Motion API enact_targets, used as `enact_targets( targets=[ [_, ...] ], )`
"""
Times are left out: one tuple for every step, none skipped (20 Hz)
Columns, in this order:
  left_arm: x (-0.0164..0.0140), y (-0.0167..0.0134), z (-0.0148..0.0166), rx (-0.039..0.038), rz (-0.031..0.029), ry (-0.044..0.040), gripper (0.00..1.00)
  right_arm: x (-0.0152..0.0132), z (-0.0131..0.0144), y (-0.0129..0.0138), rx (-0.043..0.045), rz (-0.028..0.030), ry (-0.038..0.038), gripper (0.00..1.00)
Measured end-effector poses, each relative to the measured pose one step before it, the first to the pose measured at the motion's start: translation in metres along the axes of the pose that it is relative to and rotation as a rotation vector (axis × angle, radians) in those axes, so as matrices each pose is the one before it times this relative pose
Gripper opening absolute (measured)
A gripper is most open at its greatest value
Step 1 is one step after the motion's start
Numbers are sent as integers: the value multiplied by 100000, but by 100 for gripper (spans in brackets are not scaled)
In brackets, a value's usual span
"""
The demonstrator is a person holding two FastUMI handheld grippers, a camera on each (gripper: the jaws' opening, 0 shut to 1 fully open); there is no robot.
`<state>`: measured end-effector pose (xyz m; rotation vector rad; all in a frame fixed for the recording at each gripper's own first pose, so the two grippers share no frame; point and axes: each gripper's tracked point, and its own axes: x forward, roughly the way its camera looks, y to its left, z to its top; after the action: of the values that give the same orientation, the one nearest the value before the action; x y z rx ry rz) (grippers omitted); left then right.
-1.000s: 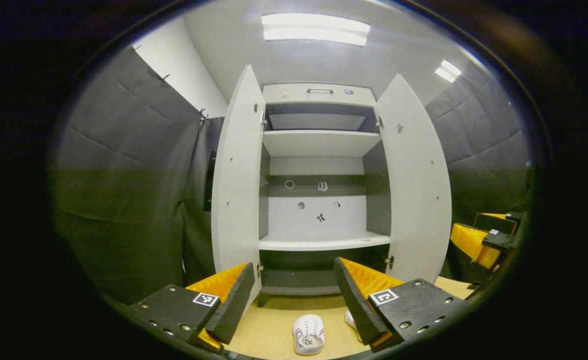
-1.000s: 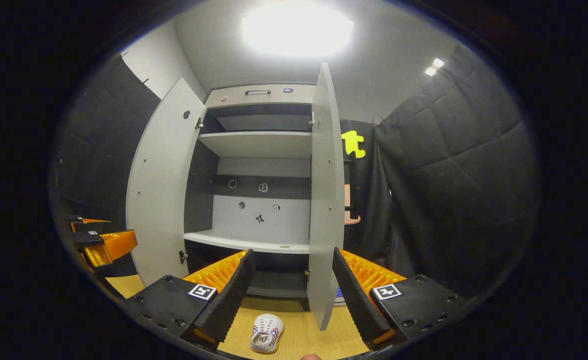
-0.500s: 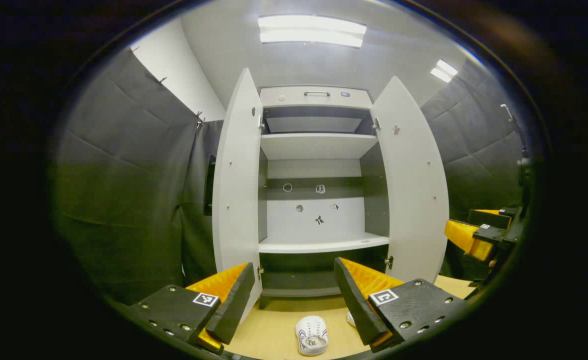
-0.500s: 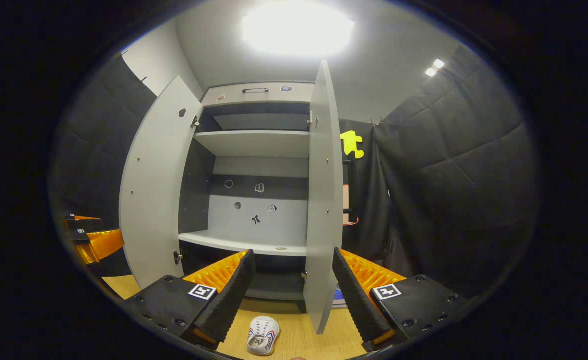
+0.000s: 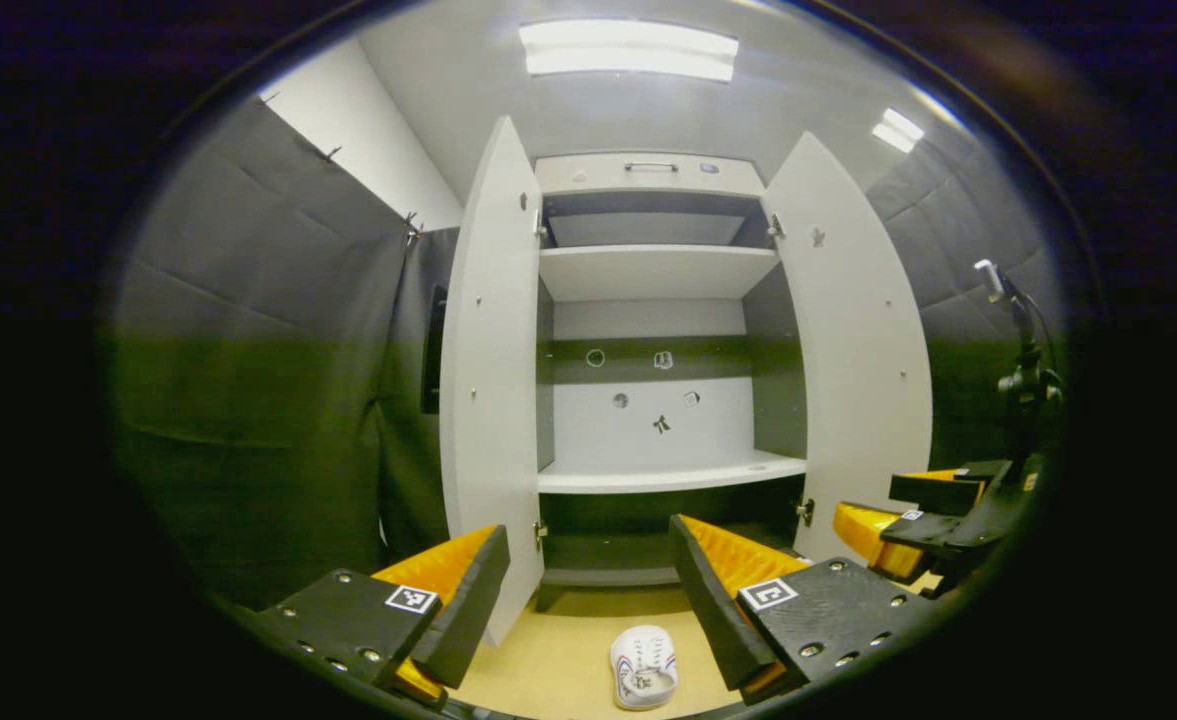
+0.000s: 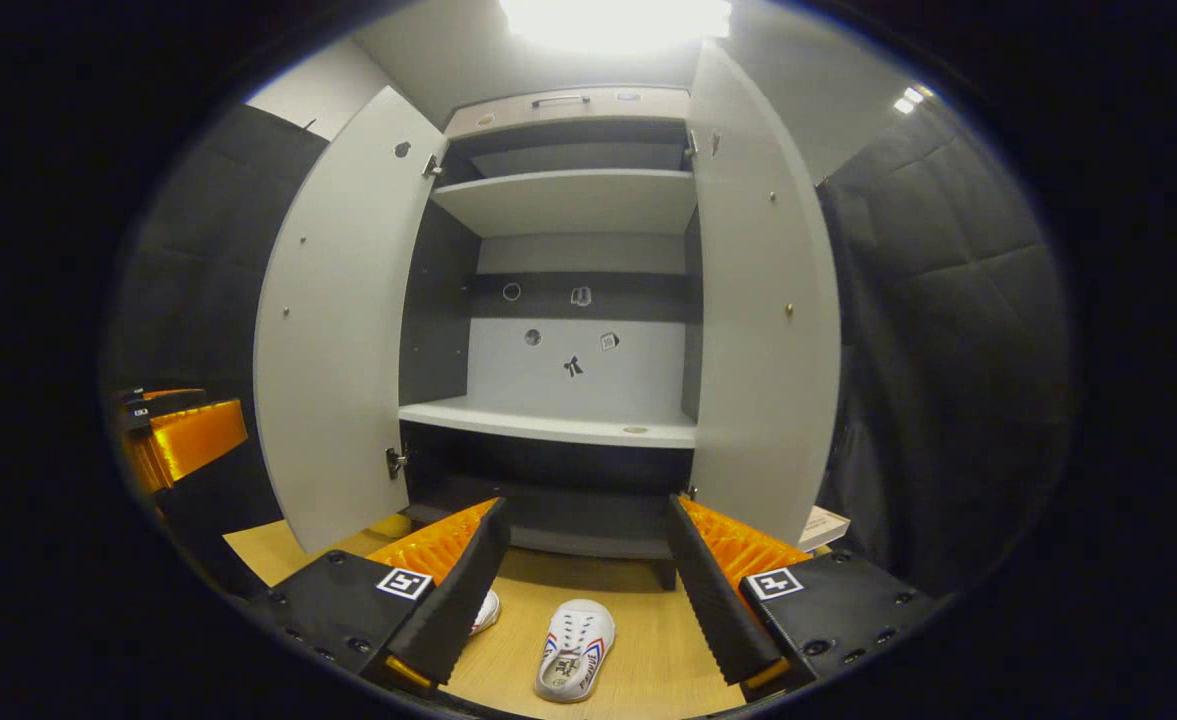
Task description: Grab one shoe with the right hand and put it into the shoe cabinet, grab the other shoe with the left hand and put it into the shoe cabinet; then close the right door with the right hand and the left door with the left hand.
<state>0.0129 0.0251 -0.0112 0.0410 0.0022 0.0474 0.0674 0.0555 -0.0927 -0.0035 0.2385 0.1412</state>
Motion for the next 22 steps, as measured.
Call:
enact_targets(
  targets=[
    [304,332,117,843,1032,-352,94,1044,-901,332,565,1031,2565,98],
    [376,523,-124,897,1635,220,94,1033,-1017,235,644,1330,2864,97],
    [371,332,-244,18,1319,838,93,956,-1154,251,385,1168,3322,98],
    [294,178,-341,-903,930,919,94,959,-1177,185,204,877,3057,97],
    [334,203,-349,-1034,955,823,93,881,-1067,124,309,675,2968,97],
    [256,265,-211,-401,1152,815,94,912,-1027,58,285,472,2817,98],
    [289,248,-419,195,1067,720,94,810,-969,59,298,715,2814,98],
    [235,176,-186,527,1077,620,94,744,-1053,76,55,554,2794,97],
    [205,263,-219,512,1027,546,93,754,-993,145,-107,849,2907,98],
    [167,218,-19,421,650,449,93,720,-893,149,-250,938,2873,98],
    [192,194,32,486,734,245,93,857,-1074,124,-223,854,3360,98],
    [249,271,94,545,702,4,94,641,-1012,22,23,671,2963,98],
    [173,225,48,659,709,43,94,599,-938,70,284,585,3114,98],
    [166,160,92,610,556,-45,94,508,-997,128,383,475,2611,98],
    [55,128,-18,643,450,86,94,556,-925,130,451,576,2972,98],
    [102,223,-48,741,718,344,94,506,-923,171,295,900,2986,97],
    [41,198,-176,577,537,433,94,461,-888,11,256,371,2666,98],
    [115,147,-31,363,467,379,94,558,-800,43,512,466,2707,98],
    [-44,125,-102,311,563,370,94,417,-544,64,487,269,1723,98],
    [107,164,-112,174,575,390,94,393,-671,19,317,270,2168,98],
    [20,148,-214,102,529,401,94,409,-487,26,238,247,1908,98],
    [6,192,-93,22,562,397,94,393,-658,133,342,684,2047,97]
  ],
)
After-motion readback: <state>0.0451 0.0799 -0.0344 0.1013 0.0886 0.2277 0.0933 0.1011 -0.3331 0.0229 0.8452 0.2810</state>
